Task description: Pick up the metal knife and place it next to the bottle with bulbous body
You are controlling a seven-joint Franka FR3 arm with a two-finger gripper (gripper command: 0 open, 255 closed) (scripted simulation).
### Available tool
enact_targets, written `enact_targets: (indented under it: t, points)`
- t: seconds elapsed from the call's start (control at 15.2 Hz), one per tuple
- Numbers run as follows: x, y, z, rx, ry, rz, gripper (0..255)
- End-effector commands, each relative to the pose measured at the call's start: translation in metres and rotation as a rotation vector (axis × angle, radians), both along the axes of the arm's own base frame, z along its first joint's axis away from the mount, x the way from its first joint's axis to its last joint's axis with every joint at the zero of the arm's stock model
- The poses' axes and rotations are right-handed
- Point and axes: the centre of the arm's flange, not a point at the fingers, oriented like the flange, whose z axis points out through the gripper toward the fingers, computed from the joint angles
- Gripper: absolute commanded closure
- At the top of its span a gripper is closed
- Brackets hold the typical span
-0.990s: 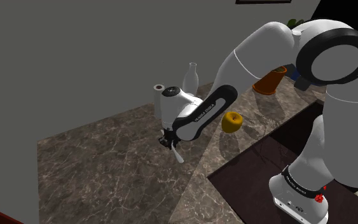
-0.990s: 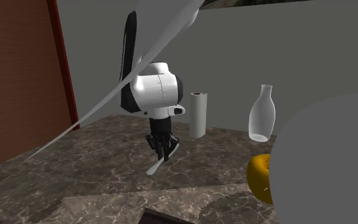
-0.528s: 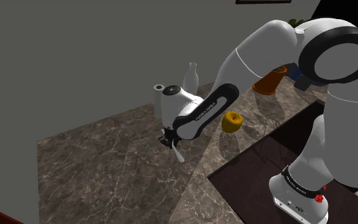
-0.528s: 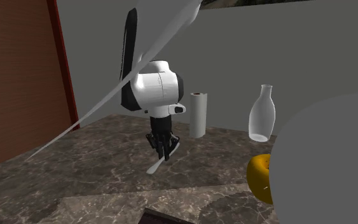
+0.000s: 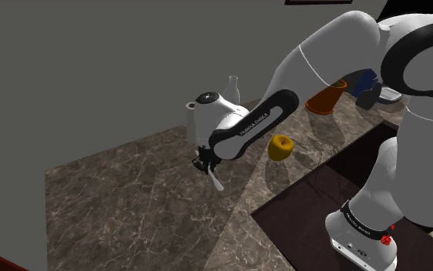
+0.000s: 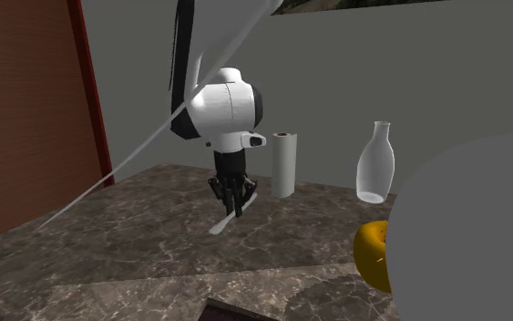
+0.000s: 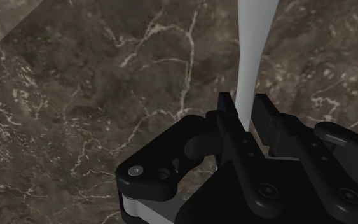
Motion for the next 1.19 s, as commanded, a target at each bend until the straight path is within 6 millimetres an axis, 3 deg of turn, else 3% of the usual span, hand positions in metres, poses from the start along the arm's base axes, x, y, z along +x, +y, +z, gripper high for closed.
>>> enact_targets:
  t: [0.0, 1.12]
  points:
    - [0.0, -0.001, 0.012, 0.0, 0.0, 0.0, 255]
    - [0.0, -0.001, 0.102, 0.0, 0.0, 0.0, 255]
